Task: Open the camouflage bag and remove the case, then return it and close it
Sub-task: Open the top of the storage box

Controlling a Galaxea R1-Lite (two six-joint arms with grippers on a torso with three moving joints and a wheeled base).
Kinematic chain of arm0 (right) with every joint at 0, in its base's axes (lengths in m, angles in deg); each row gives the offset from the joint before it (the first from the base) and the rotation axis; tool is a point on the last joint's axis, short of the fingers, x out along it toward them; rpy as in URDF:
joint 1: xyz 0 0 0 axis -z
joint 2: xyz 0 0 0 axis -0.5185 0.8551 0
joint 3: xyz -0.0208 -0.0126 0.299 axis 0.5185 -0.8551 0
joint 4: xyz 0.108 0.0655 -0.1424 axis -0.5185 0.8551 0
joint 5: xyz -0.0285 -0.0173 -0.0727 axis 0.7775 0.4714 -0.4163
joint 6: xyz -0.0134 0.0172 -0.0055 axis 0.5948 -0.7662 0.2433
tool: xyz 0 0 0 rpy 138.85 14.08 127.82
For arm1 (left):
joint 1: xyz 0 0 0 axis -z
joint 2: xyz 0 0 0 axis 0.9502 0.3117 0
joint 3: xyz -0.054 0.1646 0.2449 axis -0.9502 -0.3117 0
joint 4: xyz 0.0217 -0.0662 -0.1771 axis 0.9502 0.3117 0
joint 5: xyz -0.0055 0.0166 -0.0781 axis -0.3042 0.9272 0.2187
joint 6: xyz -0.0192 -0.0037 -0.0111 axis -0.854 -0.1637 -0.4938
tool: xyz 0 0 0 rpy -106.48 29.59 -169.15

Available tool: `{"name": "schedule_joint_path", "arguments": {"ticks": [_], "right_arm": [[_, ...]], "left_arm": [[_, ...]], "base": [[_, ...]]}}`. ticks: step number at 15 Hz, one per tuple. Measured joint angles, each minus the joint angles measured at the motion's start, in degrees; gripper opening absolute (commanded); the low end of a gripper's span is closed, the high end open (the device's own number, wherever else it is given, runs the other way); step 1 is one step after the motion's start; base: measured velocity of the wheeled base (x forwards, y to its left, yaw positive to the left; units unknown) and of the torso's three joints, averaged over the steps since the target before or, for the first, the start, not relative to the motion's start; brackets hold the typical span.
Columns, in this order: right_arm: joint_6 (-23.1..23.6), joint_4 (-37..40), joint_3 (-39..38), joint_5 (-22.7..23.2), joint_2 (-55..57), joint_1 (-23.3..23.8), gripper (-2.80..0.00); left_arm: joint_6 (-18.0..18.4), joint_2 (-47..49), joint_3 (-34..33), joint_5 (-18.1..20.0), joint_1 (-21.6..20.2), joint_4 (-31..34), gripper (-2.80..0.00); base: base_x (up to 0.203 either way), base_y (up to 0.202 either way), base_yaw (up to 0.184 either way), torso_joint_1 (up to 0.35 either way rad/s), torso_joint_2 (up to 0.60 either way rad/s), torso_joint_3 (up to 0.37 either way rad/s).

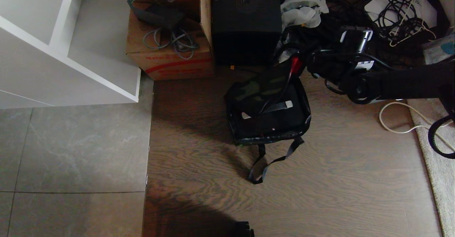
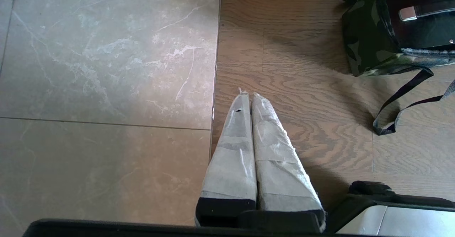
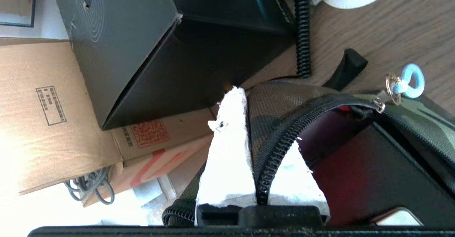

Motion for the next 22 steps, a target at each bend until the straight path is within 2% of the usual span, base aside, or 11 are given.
{"name": "schedule_joint_path", "arguments": {"ticks": [3, 4, 13, 16, 18, 20, 22], "right_arm": [[0.15, 0.09, 0.60, -0.03, 0.32, -0.06, -2.80], [0.15, 0.07, 0.92, -0.05, 0.37, -0.30, 0.00], [-1.99, -0.32, 2.12, -0.34, 0.98, -3.25, 0.00], [-2.38, -0.10, 6.95, -0.09, 3.05, -4.45, 0.00], [-1.01, -0.55, 11.45, 0.06, 5.47, -5.82, 0.00], [1.91, -0.74, 12.88, 0.20, 7.75, -6.52, 0.00], [2.87, -1.58, 13.24, 0.20, 9.63, -6.67, 0.00]], "left_arm": [[0.00, 0.00, 0.00, 0.02, 0.00, 0.00, -2.80], [0.02, 0.00, 0.00, 0.00, 0.00, 0.01, -2.80], [0.00, 0.00, 0.00, 0.02, 0.00, 0.03, -2.80], [-0.01, 0.00, 0.00, 0.00, 0.00, 0.05, -2.80], [0.02, 0.00, 0.00, 0.00, 0.00, 0.00, -2.80], [-0.02, 0.00, 0.00, 0.02, 0.00, 0.00, -2.80], [0.00, 0.00, 0.00, 0.00, 0.00, 0.02, -2.80]], "base": [[0.000, 0.000, 0.000, 0.000, 0.00, 0.000], [0.000, 0.000, 0.000, 0.000, 0.00, 0.000], [0.000, 0.000, 0.000, 0.000, 0.00, 0.000], [0.000, 0.000, 0.000, 0.000, 0.00, 0.000], [0.000, 0.000, 0.000, 0.000, 0.00, 0.000], [0.000, 0.000, 0.000, 0.000, 0.00, 0.000], [0.000, 0.000, 0.000, 0.000, 0.00, 0.000]]}}
